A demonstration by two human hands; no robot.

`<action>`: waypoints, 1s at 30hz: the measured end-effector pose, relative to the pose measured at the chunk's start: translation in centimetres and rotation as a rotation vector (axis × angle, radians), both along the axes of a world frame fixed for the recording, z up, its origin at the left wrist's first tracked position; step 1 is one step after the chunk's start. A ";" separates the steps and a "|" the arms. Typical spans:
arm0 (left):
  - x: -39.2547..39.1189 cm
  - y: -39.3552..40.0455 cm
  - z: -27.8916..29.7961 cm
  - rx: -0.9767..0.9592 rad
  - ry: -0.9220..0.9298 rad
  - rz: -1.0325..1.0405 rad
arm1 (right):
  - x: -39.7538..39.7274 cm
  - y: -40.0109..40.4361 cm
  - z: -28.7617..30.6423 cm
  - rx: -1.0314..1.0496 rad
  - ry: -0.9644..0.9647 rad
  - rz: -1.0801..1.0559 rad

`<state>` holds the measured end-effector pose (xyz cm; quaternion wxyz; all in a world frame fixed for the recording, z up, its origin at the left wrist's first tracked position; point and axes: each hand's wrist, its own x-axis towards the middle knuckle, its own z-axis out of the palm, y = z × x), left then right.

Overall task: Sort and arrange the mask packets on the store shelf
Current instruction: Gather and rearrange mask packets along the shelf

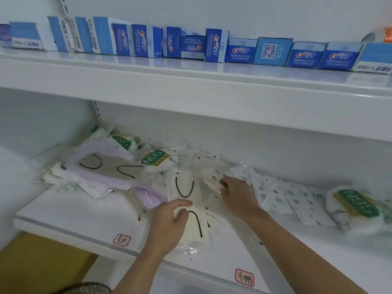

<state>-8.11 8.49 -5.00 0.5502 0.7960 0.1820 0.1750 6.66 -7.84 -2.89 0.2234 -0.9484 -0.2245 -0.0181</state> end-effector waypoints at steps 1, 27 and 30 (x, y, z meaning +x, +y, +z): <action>-0.3 -0.1 0.3 -0.023 -0.040 0.033 | 0.4 -0.5 0.0 0.083 0.027 -0.025; 2.2 -9.0 3.1 -0.702 -0.048 -0.059 | -6.7 -6.4 4.6 0.942 0.403 0.103; 1.7 -9.0 2.7 -0.702 -0.026 -0.091 | -6.2 -6.5 2.9 0.680 0.162 0.019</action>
